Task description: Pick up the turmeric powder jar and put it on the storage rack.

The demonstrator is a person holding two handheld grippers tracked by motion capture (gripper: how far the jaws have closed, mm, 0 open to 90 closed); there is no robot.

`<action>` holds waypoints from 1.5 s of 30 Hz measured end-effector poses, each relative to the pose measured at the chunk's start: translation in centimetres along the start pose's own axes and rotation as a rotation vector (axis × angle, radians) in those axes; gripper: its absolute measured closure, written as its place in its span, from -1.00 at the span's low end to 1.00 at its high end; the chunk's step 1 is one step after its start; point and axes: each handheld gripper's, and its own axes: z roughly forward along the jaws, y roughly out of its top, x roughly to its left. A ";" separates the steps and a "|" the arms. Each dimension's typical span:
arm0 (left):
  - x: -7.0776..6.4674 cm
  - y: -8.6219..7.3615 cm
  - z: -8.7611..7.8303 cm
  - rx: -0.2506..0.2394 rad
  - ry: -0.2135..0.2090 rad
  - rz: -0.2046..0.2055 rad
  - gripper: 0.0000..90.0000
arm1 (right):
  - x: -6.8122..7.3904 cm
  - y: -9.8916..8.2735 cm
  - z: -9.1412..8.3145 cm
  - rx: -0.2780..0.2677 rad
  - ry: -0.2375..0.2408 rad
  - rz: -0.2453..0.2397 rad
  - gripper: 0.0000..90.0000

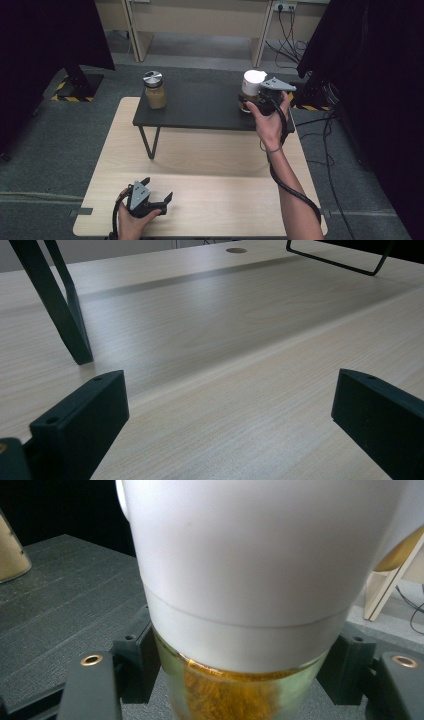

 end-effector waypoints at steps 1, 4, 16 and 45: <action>0.0 0.0 0.0 0.001 0.000 0.000 -0.98 | 0.0 0.0 0.0 0.000 -0.001 -0.001 -0.31; 0.0 0.1 0.0 0.003 0.001 -0.002 -0.98 | 0.0 0.0 0.0 -0.001 -0.002 0.000 -0.31; 0.0 0.1 0.0 0.005 0.002 -0.003 -0.98 | 0.0 -0.1 0.0 -0.003 -0.003 0.007 -0.31; 0.0 0.0 0.0 0.000 0.004 -0.010 -0.98 | 1.6 -1.1 -2.5 -0.072 -0.046 0.036 -0.80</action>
